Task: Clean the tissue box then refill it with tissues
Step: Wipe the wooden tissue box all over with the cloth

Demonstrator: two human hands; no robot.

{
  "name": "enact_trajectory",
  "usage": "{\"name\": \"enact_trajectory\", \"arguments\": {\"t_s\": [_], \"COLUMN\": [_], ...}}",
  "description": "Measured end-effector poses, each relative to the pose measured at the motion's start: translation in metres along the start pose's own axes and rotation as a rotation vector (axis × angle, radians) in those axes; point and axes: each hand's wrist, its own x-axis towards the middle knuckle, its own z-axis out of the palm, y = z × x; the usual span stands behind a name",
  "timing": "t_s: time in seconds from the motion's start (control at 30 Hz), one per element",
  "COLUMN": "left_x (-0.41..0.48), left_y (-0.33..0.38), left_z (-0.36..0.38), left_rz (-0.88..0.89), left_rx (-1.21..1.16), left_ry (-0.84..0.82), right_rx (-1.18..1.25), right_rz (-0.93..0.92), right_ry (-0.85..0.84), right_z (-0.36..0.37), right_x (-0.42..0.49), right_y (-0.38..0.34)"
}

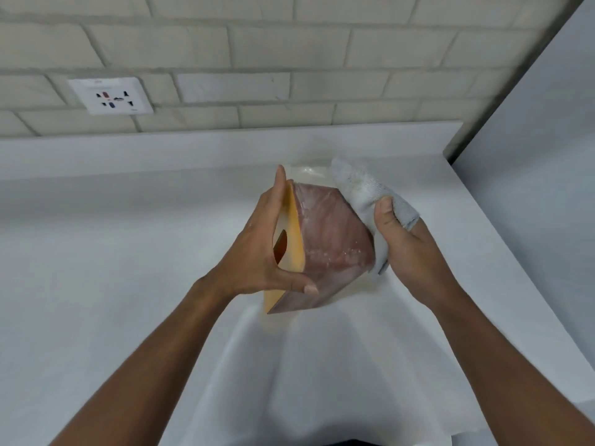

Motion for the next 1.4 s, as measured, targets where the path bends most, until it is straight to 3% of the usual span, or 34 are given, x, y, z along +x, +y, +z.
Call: {"name": "enact_trajectory", "arguments": {"t_s": [0.2,0.4,0.53,0.63,0.83,0.93,1.07,1.2,1.33,1.4], "left_x": [-0.011,-0.015,-0.014,-0.013,-0.013,-0.011,-0.013,-0.011,-0.013,-0.012], "left_y": [-0.013,-0.022,-0.022,-0.025,-0.022,-0.02,-0.023,-0.023,-0.024,-0.023], "left_z": [-0.008,-0.01,-0.008,-0.007,-0.003,-0.002,0.0,0.0,0.0,-0.001], "left_rz": [-0.076,-0.066,-0.076,-0.059,0.037,0.087,0.076,0.054,0.035,0.031], "left_rx": [-0.091,-0.057,-0.08,-0.059,-0.04,-0.007,0.023,0.024,0.03,0.032], "left_ry": [0.032,0.022,0.019,0.028,0.104,0.134,0.14,0.125,0.112,0.107], "right_rx": [-0.07,-0.268,-0.561,-0.602,-0.793,-0.84,-0.874,-0.891,-0.927,-0.934], "right_rz": [-0.096,-0.177,-0.23,-0.233,-0.262,-0.222,-0.391,-0.32,-0.492,-0.442], "right_ry": [-0.044,0.234,0.025,-0.143,-0.315,-0.359,-0.387,-0.372,-0.408,-0.398], "right_z": [0.014,0.021,0.023,0.029,0.039,0.049,0.053,0.043,0.047,0.042], "right_x": [0.014,0.035,0.039,0.04,0.044,0.05,0.047,0.054,0.051,0.053], "right_y": [-0.016,-0.036,-0.035,-0.032,-0.032,-0.041,-0.038,-0.037,-0.03,-0.033]}}
